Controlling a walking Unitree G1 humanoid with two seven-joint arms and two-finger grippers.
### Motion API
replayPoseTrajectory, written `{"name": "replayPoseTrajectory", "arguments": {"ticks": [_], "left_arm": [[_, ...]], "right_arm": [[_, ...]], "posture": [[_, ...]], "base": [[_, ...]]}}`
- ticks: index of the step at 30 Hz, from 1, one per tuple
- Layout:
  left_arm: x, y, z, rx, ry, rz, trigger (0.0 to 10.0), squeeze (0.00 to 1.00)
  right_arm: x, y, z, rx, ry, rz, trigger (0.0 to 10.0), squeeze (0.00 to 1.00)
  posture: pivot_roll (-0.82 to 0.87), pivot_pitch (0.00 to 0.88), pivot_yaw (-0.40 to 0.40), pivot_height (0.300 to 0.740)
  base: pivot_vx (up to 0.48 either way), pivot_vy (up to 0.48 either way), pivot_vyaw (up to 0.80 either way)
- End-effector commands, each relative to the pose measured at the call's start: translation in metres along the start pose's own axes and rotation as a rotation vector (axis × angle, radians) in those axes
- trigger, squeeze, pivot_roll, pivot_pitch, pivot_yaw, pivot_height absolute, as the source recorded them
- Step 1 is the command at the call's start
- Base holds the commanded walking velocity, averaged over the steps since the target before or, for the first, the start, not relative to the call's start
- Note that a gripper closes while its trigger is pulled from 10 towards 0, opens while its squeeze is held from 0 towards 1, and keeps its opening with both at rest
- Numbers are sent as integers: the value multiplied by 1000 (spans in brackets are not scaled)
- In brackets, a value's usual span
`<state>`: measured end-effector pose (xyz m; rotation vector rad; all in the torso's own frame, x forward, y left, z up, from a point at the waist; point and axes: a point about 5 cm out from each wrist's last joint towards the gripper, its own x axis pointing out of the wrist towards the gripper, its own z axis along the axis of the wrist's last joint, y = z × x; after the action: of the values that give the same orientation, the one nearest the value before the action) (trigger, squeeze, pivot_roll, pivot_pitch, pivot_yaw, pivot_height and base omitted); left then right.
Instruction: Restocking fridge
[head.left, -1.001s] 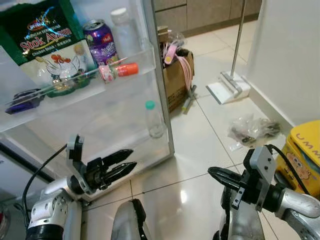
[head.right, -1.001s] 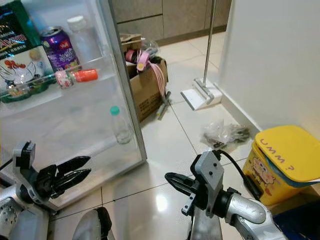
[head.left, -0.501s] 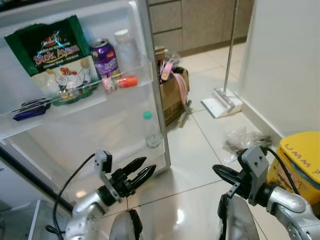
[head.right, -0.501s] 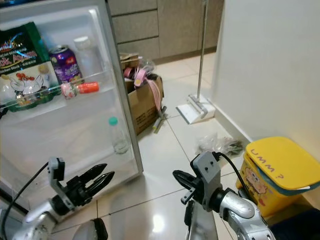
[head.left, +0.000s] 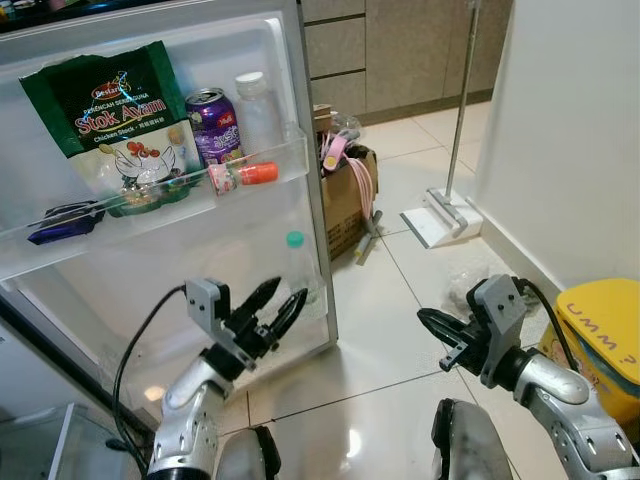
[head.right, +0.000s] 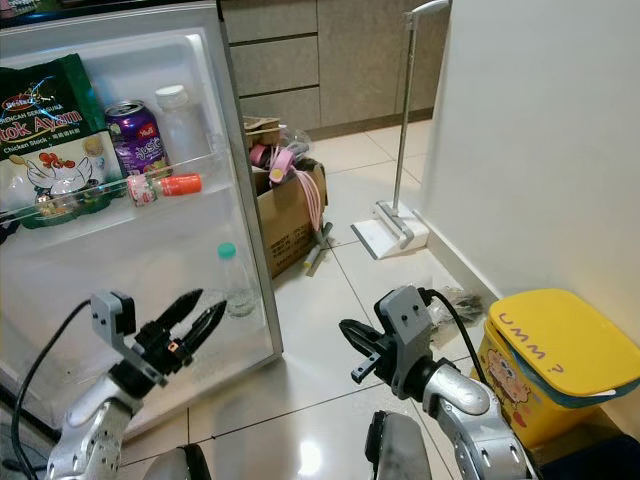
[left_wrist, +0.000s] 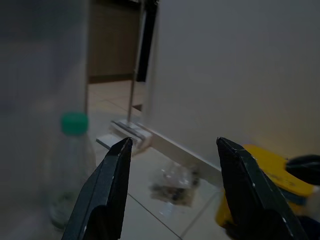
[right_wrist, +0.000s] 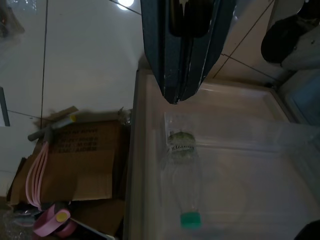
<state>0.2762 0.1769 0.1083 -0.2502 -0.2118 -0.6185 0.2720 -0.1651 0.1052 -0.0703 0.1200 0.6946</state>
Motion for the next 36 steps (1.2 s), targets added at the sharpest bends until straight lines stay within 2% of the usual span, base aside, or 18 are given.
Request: {"name": "replayPoseTrajectory", "arguments": {"ticks": [1, 12, 18, 28, 36], "left_arm": [[-2, 6, 3, 43, 18, 13, 10000, 0], [6, 6, 4, 64, 17, 9, 10000, 0], [9, -1, -3, 51, 25, -2, 10000, 0], [22, -27, -20, -12, 40, -70, 10000, 0], [24, -31, -24, -20, 52, -80, 10000, 0]], "right_arm": [[0, -1, 2, 2, -18, -1, 10000, 0], [2, -1, 1, -13, -23, 12, 10000, 0], [3, -2, 3, -19, -29, 19, 10000, 0], [4, -4, 6, -30, -36, 28, 10000, 0], [6, -7, 8, -37, -43, 31, 10000, 0]], "posture": [[-59, 0, 54, 422], [-61, 0, 54, 462], [-64, 0, 52, 486], [-71, 0, 49, 526], [-71, 0, 47, 561]], "base": [[0, 0, 0], [0, 0, 0], [0, 0, 0], [0, 0, 0], [0, 0, 0]]}}
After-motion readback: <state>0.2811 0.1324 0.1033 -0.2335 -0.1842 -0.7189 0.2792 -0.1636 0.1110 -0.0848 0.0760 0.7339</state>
